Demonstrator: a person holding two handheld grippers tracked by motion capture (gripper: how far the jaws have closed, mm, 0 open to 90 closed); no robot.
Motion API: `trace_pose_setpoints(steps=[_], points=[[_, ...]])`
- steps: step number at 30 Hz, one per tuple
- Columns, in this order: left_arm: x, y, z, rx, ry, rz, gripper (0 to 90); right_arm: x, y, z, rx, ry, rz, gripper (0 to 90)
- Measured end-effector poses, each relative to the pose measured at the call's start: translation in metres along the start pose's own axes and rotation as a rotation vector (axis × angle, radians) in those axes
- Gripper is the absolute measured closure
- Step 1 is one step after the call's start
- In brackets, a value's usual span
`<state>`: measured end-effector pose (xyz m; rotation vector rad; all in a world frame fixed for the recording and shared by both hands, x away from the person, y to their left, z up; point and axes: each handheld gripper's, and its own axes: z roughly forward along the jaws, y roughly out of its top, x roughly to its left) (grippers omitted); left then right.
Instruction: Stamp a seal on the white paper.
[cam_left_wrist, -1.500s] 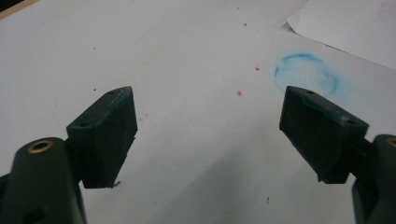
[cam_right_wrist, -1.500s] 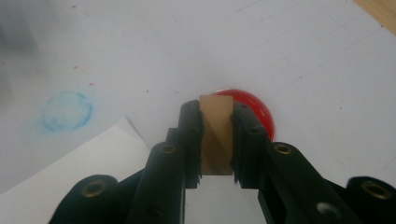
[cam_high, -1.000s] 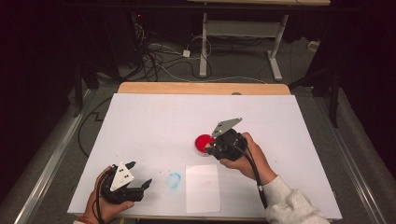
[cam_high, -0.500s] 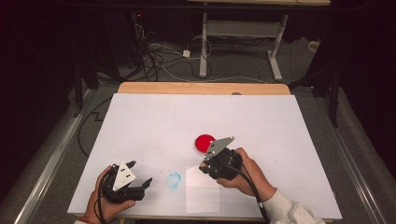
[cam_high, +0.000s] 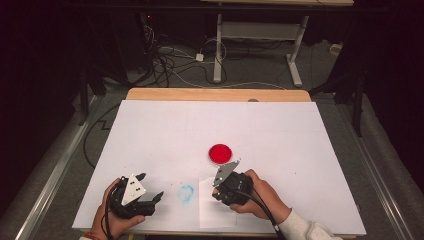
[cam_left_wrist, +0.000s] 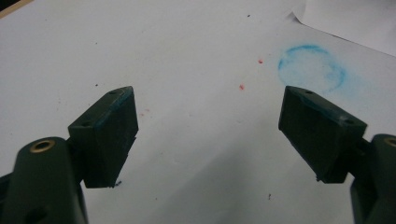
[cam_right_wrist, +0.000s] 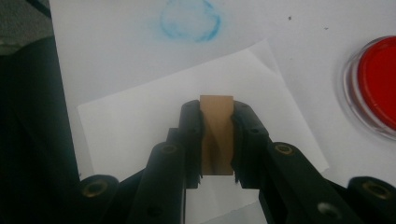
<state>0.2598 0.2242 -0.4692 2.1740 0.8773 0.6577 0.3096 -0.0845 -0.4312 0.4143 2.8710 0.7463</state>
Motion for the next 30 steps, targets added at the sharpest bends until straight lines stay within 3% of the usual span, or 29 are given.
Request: trace_pose_setpoints(steps=[8, 18, 30], points=[[0.0, 0.0, 0.0, 0.004, -0.002, 0.005, 19.0, 0.008, -0.001, 0.011, 0.049, -0.005, -0.04, 76.6], [-0.001, 0.0, 0.001, 0.006, -0.007, 0.009, 19.1, 0.008, -0.004, 0.02, 0.085, -0.01, -0.038, 76.6], [-0.003, 0.001, 0.001, 0.011, -0.008, 0.013, 19.1, 0.006, -0.005, 0.023, 0.081, -0.002, -0.02, 76.7]])
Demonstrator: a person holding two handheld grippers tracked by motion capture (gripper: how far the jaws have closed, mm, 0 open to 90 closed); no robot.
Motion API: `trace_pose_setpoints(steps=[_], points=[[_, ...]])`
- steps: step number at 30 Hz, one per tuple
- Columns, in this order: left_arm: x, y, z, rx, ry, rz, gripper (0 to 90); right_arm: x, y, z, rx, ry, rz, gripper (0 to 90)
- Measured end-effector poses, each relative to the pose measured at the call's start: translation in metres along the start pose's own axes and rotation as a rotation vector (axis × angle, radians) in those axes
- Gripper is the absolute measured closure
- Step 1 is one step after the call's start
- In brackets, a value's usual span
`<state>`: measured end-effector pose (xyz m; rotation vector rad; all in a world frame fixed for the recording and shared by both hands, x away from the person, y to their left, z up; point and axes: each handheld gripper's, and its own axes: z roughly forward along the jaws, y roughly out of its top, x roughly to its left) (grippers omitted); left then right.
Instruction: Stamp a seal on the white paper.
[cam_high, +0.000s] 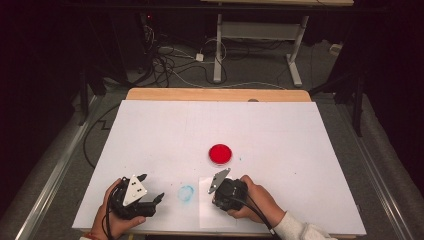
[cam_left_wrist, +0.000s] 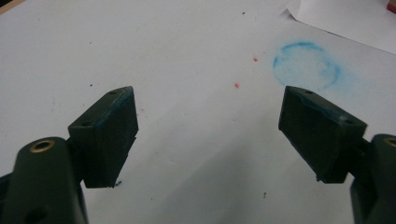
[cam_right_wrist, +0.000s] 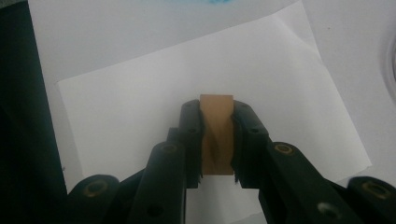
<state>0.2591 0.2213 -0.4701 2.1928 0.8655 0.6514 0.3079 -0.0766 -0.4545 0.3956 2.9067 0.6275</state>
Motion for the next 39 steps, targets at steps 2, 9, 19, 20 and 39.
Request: trace_pose_setpoints(steps=[2, 9, 19, 20, 39], points=[[-0.0002, 0.0001, -0.0002, 0.0, -0.001, 0.002, 19.1, -0.0006, -0.0002, 0.0001, 0.0, 0.0, -0.002, 76.8], [-0.0005, 0.0, -0.0003, -0.001, -0.003, 0.0, 19.1, -0.0023, -0.0023, 0.0007, -0.015, 0.013, 0.007, 76.8], [-0.001, 0.0001, 0.0, 0.003, -0.001, 0.003, 19.1, -0.0019, -0.0039, 0.001, -0.027, 0.011, 0.007, 76.7], [-0.0011, 0.0001, 0.0, 0.003, -0.001, 0.003, 19.1, -0.0021, -0.0039, 0.0009, -0.025, 0.013, 0.006, 76.8], [-0.0014, 0.0, 0.0003, 0.006, -0.001, 0.001, 19.1, -0.0013, -0.0045, 0.0009, -0.029, 0.01, -0.001, 76.7]])
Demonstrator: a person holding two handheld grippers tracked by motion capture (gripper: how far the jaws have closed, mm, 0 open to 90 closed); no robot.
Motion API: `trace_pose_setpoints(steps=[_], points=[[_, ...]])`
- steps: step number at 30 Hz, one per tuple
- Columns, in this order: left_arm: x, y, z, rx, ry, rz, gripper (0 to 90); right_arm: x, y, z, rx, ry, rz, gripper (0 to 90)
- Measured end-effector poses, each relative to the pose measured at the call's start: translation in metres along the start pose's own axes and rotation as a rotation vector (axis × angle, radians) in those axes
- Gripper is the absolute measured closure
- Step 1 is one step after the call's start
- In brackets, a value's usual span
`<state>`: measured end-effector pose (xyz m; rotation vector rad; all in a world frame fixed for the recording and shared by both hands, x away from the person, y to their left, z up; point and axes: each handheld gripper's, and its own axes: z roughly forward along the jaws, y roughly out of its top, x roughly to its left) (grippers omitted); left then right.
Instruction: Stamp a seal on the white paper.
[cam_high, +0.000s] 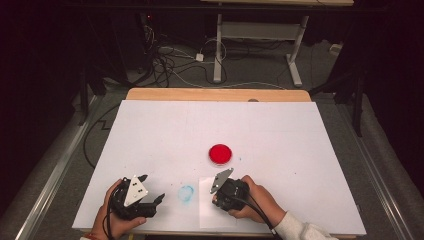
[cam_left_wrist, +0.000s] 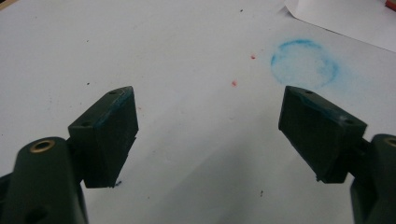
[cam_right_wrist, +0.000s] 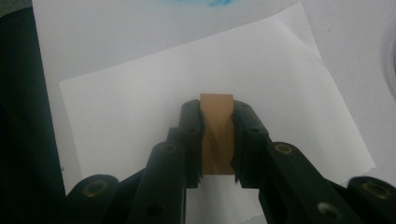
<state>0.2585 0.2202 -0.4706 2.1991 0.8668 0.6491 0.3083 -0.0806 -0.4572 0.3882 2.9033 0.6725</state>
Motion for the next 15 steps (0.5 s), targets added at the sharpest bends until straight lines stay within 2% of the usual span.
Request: trace_pose_setpoints(steps=[15], points=[[-0.0001, 0.0001, 0.0, 0.002, -0.001, 0.002, 19.5, 0.001, -0.0003, 0.0001, -0.003, -0.008, -0.006, 76.7]])
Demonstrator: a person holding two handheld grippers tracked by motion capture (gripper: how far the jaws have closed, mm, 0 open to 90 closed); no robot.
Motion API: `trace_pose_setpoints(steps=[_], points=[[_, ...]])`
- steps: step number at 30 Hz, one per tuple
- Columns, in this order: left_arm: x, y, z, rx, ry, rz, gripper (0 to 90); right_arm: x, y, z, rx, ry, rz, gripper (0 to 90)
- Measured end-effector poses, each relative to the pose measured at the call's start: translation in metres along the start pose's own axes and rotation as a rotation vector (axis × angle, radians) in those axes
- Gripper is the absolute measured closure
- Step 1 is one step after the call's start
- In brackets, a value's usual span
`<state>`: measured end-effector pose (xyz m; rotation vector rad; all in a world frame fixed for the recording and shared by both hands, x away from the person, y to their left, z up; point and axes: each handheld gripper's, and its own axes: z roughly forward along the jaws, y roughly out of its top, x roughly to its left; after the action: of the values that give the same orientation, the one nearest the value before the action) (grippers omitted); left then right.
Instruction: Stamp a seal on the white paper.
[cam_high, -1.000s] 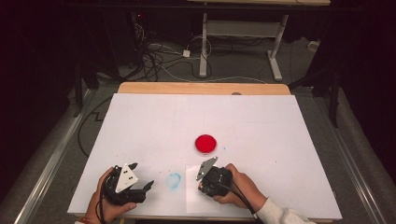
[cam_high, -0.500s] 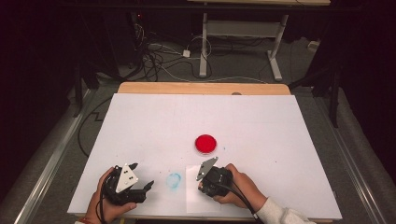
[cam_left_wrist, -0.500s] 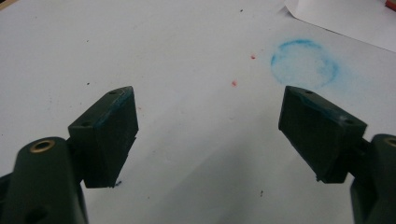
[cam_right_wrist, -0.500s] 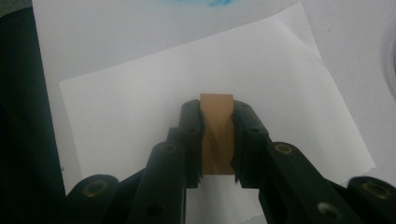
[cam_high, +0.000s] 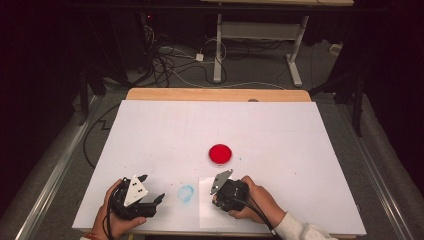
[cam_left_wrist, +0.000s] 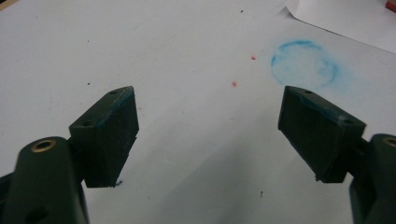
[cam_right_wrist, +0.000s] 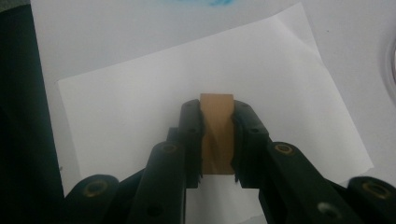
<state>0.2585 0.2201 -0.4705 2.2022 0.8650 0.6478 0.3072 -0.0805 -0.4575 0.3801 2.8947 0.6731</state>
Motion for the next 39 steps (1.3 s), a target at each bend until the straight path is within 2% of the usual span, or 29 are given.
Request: trace_pose_setpoints(steps=[8, 15, 17, 20, 26, 32, 39], points=[[0.003, -0.001, 0.0, -0.007, -0.003, -0.011, 19.5, 0.0, 0.0, 0.0, -0.003, 0.001, 0.002, 76.7], [0.006, -0.001, 0.002, -0.012, -0.007, -0.015, 19.5, -0.004, 0.001, -0.001, -0.005, 0.025, -0.008, 76.6], [0.006, -0.001, 0.002, -0.012, -0.006, -0.017, 19.5, -0.006, 0.001, -0.003, -0.013, 0.011, 0.0, 76.6], [0.006, -0.002, 0.001, -0.012, -0.006, -0.016, 19.5, -0.008, 0.0, -0.007, -0.03, 0.019, 0.015, 76.6], [0.006, -0.002, 0.001, -0.013, -0.008, -0.015, 19.5, -0.012, -0.001, -0.018, -0.053, -0.001, 0.033, 76.6], [0.007, -0.002, 0.002, -0.006, -0.008, -0.009, 19.5, -0.015, -0.002, -0.027, -0.068, -0.024, 0.037, 76.5], [0.007, -0.002, 0.002, -0.005, -0.009, -0.01, 19.5, -0.015, -0.002, -0.033, -0.082, -0.027, 0.037, 76.5]])
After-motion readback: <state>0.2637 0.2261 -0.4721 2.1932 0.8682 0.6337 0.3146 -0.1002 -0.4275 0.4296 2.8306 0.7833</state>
